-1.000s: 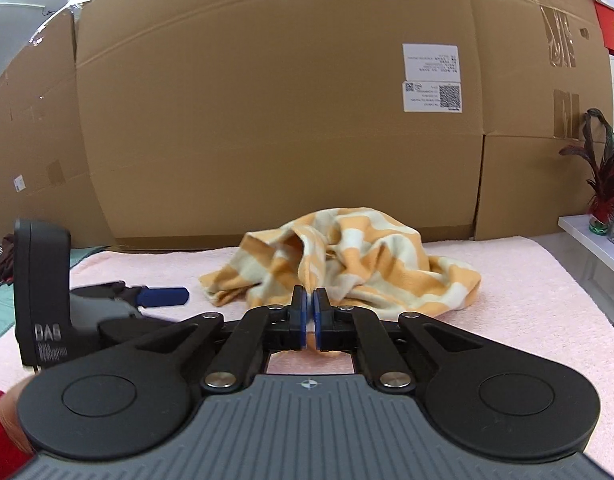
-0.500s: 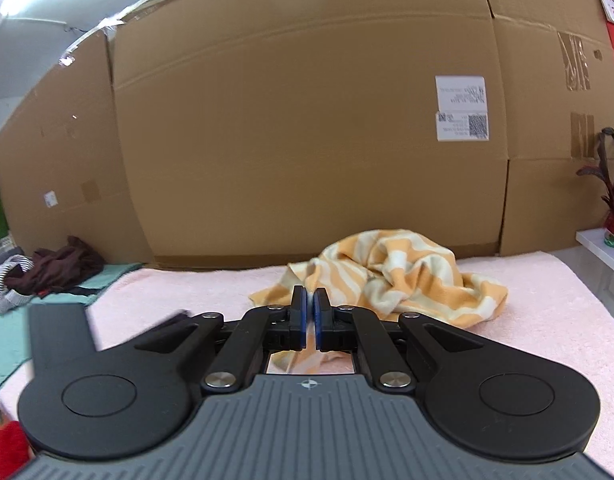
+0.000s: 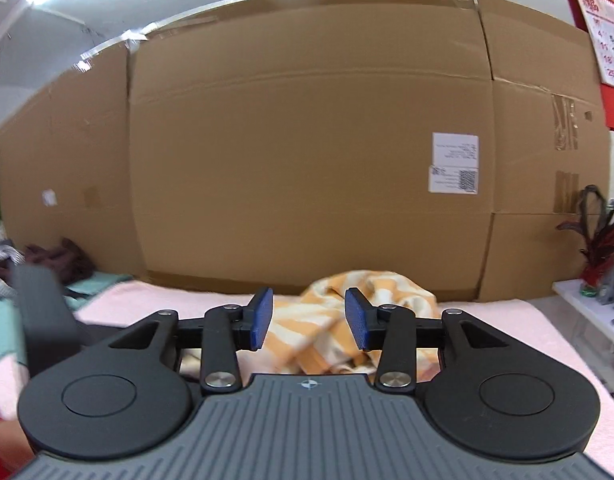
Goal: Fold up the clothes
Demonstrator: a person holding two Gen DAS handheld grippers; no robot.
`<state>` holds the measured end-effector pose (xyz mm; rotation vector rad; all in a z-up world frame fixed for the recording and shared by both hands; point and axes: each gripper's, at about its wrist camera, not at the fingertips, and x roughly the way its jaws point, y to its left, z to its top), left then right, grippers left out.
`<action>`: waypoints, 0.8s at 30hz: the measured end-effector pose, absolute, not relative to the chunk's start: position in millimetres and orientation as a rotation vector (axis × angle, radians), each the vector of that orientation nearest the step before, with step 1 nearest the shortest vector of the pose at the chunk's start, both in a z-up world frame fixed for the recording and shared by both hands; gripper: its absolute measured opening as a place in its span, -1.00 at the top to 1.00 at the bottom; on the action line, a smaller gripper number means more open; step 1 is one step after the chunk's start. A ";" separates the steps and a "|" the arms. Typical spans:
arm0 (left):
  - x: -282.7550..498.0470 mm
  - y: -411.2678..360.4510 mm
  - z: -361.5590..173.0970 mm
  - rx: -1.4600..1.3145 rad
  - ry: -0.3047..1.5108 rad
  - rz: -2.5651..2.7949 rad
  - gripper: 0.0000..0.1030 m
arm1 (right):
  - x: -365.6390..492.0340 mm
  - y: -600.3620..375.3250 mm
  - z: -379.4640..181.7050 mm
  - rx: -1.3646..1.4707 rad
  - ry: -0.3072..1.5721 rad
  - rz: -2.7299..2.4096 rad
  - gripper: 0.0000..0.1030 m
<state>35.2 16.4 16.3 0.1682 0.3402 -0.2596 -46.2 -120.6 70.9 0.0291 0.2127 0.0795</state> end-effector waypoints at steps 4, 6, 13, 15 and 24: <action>31.5 59.8 25.6 0.111 0.347 -0.161 0.71 | -23.0 -125.3 57.1 0.067 0.291 0.027 0.44; 31.0 80.1 27.4 0.093 0.355 -0.109 0.72 | -11.4 -127.7 50.3 0.086 0.330 0.001 0.46; 35.8 123.1 18.1 0.006 0.415 -0.040 0.71 | 29.3 -136.0 26.2 0.153 0.467 -0.091 0.46; 37.1 124.1 13.8 0.003 0.427 -0.037 0.71 | 40.6 -138.3 19.5 0.172 0.504 -0.116 0.46; 34.6 120.3 -9.5 0.027 0.421 -0.044 0.64 | 60.1 -139.0 9.5 0.256 0.463 -0.127 0.21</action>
